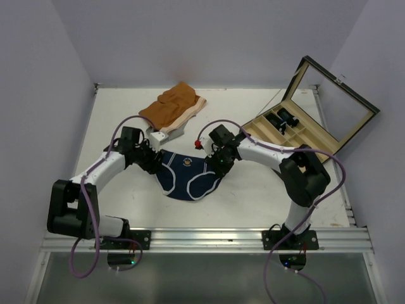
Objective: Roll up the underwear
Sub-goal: Flatten the underwear
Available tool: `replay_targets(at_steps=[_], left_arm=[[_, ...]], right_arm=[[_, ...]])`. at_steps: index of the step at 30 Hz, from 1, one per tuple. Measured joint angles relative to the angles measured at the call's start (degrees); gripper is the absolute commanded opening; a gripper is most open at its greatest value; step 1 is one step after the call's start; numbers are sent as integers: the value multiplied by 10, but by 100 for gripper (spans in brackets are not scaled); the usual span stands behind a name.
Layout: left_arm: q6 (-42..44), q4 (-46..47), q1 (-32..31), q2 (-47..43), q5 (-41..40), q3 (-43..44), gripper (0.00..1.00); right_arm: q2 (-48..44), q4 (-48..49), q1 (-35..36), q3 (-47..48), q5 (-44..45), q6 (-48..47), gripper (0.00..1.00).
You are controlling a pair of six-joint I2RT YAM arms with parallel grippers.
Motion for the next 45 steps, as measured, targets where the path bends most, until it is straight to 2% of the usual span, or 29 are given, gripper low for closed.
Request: replay_targets(at_steps=[11, 19, 28, 31, 33, 34, 36, 41, 45], left_arm=[[9, 9, -5, 66, -73, -3, 53], [0, 50, -14, 95, -136, 1, 54], [-11, 56, -18, 94, -160, 1, 54], [-13, 56, -18, 94, -160, 1, 54], [-12, 56, -18, 94, -160, 1, 54], [-12, 55, -18, 94, -160, 1, 55], [-9, 53, -18, 91, -159, 1, 56], [12, 10, -17, 47, -130, 1, 57], [47, -24, -16, -42, -68, 15, 57]], right_arm=[[24, -7, 2, 1, 27, -14, 7], [11, -14, 3, -12, 26, -36, 0], [-20, -23, 3, -49, 40, -57, 1], [-35, -29, 4, -53, 35, -60, 18], [-37, -34, 5, -53, 27, -62, 24], [-37, -38, 6, -53, 22, -63, 32], [-37, -54, 9, -51, 7, -66, 34], [-44, -98, 10, -19, -26, -67, 33], [-75, -115, -6, 33, -61, -57, 25]])
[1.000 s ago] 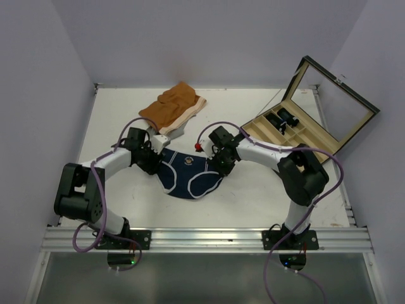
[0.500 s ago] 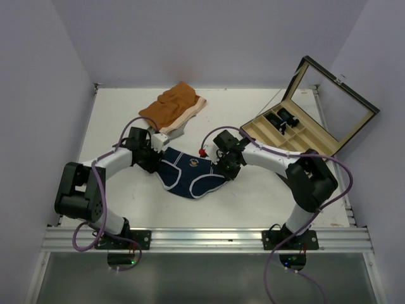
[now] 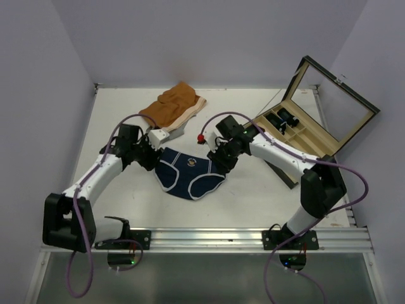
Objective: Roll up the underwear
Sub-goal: Flatten the underwear
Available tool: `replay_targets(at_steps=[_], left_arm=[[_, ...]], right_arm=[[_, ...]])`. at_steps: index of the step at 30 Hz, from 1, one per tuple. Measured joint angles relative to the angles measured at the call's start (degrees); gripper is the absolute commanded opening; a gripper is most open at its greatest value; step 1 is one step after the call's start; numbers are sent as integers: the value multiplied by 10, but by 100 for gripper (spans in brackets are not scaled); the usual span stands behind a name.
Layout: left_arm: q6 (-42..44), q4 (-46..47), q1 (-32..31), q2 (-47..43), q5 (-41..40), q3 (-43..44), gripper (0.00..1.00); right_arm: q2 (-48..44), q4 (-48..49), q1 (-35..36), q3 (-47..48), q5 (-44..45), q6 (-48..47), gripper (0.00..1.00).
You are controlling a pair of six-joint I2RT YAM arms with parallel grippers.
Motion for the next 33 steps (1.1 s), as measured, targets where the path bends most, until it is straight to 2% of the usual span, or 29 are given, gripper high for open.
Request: replay_targets(at_steps=[4, 7, 10, 12, 16, 26, 29, 33], left_arm=[[50, -24, 0, -48, 66, 24, 54], [72, -36, -11, -45, 109, 27, 49], [75, -39, -57, -33, 123, 19, 41], [76, -37, -94, -30, 126, 7, 35], [72, -28, -162, -29, 127, -22, 34], [61, 30, -325, 31, 67, -54, 33], [63, 31, -354, 64, 50, -54, 31], [73, 25, -364, 86, 36, -56, 30]], right_arm=[[-8, 17, -20, 47, -20, 21, 11], [10, 36, -23, 50, -20, 36, 5], [56, 54, -23, 50, -20, 46, 0], [92, 67, -23, 49, -19, 53, 0], [136, 87, -28, 34, -20, 65, 0], [152, 103, -36, 13, -30, 79, 0], [152, 102, -36, 0, -37, 79, 0], [142, 94, -36, -12, -50, 78, 0]])
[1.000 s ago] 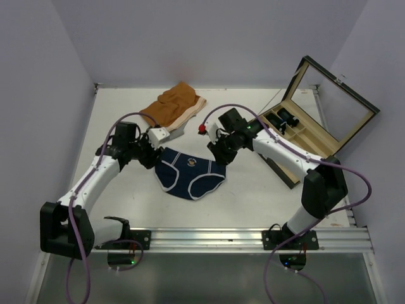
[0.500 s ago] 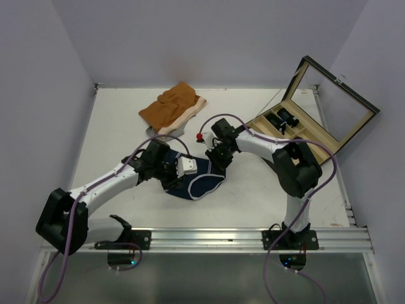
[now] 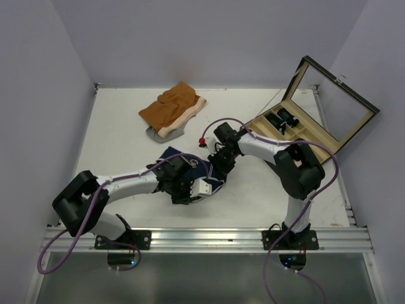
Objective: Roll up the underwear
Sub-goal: Flatten the underwear
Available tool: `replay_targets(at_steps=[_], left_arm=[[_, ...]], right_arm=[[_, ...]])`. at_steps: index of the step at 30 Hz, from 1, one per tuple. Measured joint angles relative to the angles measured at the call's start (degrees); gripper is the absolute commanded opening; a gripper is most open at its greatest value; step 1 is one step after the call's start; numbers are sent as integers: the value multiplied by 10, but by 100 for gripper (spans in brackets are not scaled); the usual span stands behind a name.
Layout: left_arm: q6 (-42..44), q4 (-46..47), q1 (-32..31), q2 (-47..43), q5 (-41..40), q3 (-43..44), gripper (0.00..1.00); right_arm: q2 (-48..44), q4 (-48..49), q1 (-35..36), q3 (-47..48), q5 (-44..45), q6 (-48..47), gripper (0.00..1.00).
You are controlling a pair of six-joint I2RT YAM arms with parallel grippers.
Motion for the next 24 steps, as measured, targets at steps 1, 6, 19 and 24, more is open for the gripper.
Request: replay_targets(at_steps=[1, 6, 19, 24], left_arm=[[5, -2, -1, 0, -1, -2, 30], [37, -25, -9, -21, 2, -13, 29], [54, -62, -13, -88, 2, 15, 35], [52, -47, -13, -59, 1, 16, 36]], right_arm=[[-6, -5, 0, -3, -1, 0, 0], [-56, -28, -12, 3, -16, -2, 0], [-46, -29, -40, 10, -21, -16, 0], [-21, -29, -38, -11, -10, -23, 0]])
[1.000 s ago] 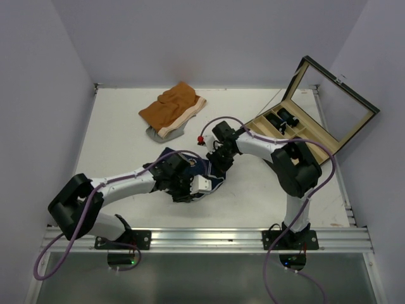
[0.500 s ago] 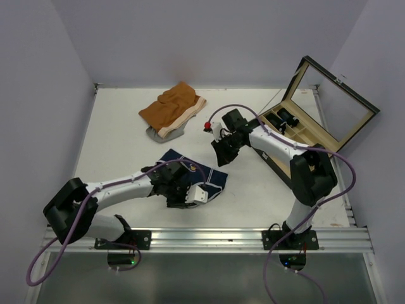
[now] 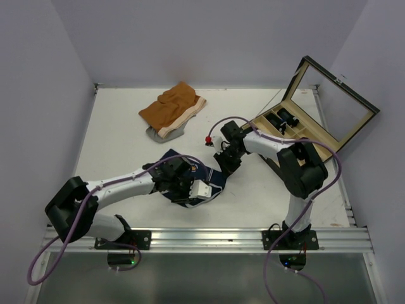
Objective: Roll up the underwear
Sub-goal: Flatten the underwear
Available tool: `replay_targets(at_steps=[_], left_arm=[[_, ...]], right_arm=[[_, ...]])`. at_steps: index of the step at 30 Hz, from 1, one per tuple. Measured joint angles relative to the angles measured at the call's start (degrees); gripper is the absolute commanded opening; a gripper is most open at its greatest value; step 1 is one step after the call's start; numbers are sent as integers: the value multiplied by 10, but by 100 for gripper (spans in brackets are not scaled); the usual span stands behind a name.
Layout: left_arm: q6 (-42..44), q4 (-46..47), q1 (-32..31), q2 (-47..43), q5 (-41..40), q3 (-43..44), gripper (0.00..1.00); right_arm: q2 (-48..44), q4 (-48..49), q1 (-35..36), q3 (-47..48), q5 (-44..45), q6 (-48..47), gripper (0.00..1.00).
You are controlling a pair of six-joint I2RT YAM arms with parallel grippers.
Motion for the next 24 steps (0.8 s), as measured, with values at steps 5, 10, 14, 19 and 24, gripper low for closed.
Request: replay_targets(at_steps=[5, 10, 14, 19, 24], left_arm=[[0, 15, -6, 43, -15, -3, 35], [19, 7, -17, 58, -19, -11, 32], [47, -10, -25, 47, -16, -18, 34], [72, -50, -30, 19, -16, -27, 46], [58, -66, -25, -50, -19, -14, 46]], right_arm=[[13, 2, 0, -4, 10, -1, 0], [7, 11, 0, -14, 9, -1, 0], [-14, 15, 2, -44, -1, -2, 0], [-68, -8, 36, -93, -27, -18, 6], [-150, -30, 60, -78, -80, -21, 8]])
